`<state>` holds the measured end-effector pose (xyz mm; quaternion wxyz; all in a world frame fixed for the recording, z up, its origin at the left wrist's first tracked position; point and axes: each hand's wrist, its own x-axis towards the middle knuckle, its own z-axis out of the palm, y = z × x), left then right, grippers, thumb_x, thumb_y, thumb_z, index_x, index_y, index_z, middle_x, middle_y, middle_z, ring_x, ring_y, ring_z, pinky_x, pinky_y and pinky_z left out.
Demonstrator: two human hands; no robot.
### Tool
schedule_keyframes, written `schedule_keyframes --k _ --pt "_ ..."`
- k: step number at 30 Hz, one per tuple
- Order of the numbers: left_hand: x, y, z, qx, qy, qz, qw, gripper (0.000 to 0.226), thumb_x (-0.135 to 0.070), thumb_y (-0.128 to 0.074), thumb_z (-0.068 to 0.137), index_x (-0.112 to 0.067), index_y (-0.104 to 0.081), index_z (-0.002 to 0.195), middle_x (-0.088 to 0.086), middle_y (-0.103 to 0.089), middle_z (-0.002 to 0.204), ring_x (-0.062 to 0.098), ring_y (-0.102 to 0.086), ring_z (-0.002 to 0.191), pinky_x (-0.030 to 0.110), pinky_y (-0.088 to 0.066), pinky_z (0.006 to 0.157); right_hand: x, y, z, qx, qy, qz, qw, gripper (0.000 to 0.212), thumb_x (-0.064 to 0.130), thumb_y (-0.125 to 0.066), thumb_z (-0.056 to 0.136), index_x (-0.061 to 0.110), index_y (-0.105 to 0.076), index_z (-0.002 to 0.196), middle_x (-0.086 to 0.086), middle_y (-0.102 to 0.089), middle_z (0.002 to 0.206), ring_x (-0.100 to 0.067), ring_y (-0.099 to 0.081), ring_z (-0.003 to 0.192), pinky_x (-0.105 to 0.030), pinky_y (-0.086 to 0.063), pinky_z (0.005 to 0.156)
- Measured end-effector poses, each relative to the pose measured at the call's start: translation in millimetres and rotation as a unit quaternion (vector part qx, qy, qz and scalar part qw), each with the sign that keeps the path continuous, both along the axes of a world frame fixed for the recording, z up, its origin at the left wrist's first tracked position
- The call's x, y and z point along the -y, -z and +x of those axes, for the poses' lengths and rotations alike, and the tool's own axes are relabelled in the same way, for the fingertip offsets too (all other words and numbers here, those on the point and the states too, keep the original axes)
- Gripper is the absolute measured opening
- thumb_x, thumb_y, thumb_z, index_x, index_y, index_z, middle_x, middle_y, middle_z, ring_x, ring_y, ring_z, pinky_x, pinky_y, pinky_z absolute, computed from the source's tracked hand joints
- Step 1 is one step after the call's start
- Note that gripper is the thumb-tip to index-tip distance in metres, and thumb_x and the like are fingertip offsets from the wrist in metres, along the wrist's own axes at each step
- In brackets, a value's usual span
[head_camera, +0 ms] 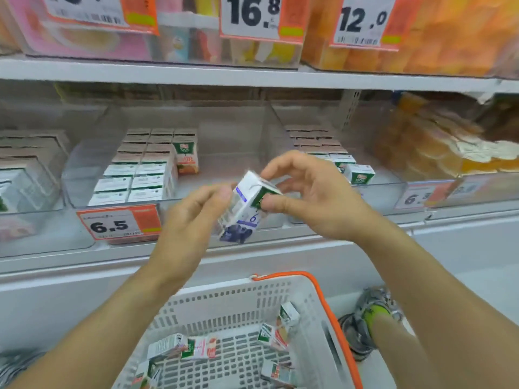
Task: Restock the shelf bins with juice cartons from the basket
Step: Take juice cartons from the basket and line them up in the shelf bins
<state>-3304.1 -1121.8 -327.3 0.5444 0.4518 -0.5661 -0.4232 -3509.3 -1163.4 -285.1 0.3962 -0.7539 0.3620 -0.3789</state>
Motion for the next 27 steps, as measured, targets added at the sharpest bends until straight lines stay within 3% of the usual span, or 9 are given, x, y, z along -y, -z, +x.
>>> schedule_keyframes --k 3,5,7,10,13,15,19,23,27 --pt "12.5 4.4 -9.0 0.189 -0.093 -0.128 0.969 0.031 -0.041 -0.057 0.089 -0.025 -0.066 0.114 -0.021 -0.067 0.110 -0.003 -0.057 0.105 0.006 -0.038 0.090 9.3 -18.4 -37.7 0.050 0.064 -0.049 0.996 0.029 0.011 -0.080 0.079 0.026 -0.064 0.098 -0.003 -0.071 0.107 -0.020 -0.071 0.088 -0.032 -0.060 0.071" --pt "21.5 9.5 -21.6 0.285 -0.133 -0.200 0.928 0.031 -0.029 -0.066 0.088 -0.019 -0.064 0.117 -0.014 -0.062 0.111 0.003 -0.053 0.107 0.008 -0.034 0.097 15.4 -29.7 -68.1 0.057 0.125 -0.103 0.985 0.031 0.010 -0.078 0.080 0.029 -0.064 0.100 -0.006 -0.070 0.110 -0.026 -0.071 0.094 -0.041 -0.061 0.074" --pt "31.7 16.3 -36.0 0.330 -0.128 -0.219 0.909 0.035 -0.020 -0.075 0.086 -0.012 -0.064 0.118 -0.001 -0.063 0.111 0.017 -0.055 0.108 0.021 -0.038 0.100 22.7 -37.9 -97.9 0.033 0.200 -0.143 0.969 0.035 0.007 -0.078 0.081 0.034 -0.064 0.100 -0.002 -0.071 0.108 -0.026 -0.071 0.096 -0.046 -0.061 0.075" --pt "44.7 28.5 -48.5 0.370 -0.140 -0.227 0.890 0.029 -0.018 -0.077 0.084 -0.010 -0.069 0.111 0.004 -0.067 0.100 0.029 -0.062 0.096 0.047 -0.047 0.086 34.6 -43.1 -137.1 -0.079 0.310 -0.167 0.933 0.036 0.011 -0.079 0.080 0.037 -0.064 0.099 0.018 -0.068 0.102 -0.013 -0.069 0.093 -0.034 -0.060 0.074" --pt "49.9 36.1 -48.2 0.373 -0.163 -0.253 0.878 0.012 -0.019 -0.071 0.089 -0.012 -0.073 0.099 0.002 -0.069 0.094 0.030 -0.062 0.089 0.049 -0.046 0.081 46.7 -42.7 -162.7 -0.228 0.331 -0.121 0.908 0.034 0.012 -0.083 0.077 0.035 -0.067 0.095 0.023 -0.066 0.095 0.001 -0.064 0.086 -0.019 -0.049 0.062" --pt "50.8 38.2 -49.0 0.366 -0.170 -0.264 0.876 0.012 -0.019 -0.066 0.089 -0.013 -0.073 0.096 0.002 -0.070 0.093 0.030 -0.060 0.089 0.050 -0.046 0.082 54.8 -36.9 -166.3 -0.293 0.312 -0.081 0.900 0.032 0.013 -0.084 0.076 0.036 -0.068 0.091 0.018 -0.067 0.093 -0.001 -0.064 0.083 -0.020 -0.048 0.058" --pt "52.5 40.7 -54.7 0.368 -0.185 -0.266 0.871 0.012 -0.018 -0.065 0.088 -0.012 -0.072 0.095 0.002 -0.069 0.091 0.032 -0.060 0.090 0.055 -0.045 0.079 70.7 -16.5 -160.4 -0.328 0.282 -0.039 0.901 0.029 0.022 -0.086 0.075 0.038 -0.069 0.092 0.008 -0.069 0.098 -0.013 -0.064 0.085 -0.025 -0.051 0.056" --pt "53.7 44.2 -60.9 0.373 -0.200 -0.267 0.866 0.012 -0.018 -0.062 0.087 -0.012 -0.070 0.094 0.001 -0.069 0.088 0.033 -0.059 0.091 0.058 -0.044 0.079 82.5 -6.3 -160.8 -0.317 0.269 -0.015 0.909 0.026 0.027 -0.087 0.074 0.034 -0.072 0.094 0.012 -0.070 0.101 0.005 -0.058 0.085 -0.015 -0.042 0.067" --pt "57.2 49.7 -59.7 0.373 -0.211 -0.273 0.861 0.014 -0.018 -0.060 0.086 -0.014 -0.069 0.096 0.000 -0.068 0.086 0.034 -0.061 0.093 0.059 -0.043 0.082 87.1 -4.9 -160.4 -0.312 0.252 0.031 0.915 0.014 0.025 -0.081 0.080 0.029 -0.077 0.092 0.015 -0.071 0.100 0.000 -0.064 0.084 -0.032 -0.056 0.084"
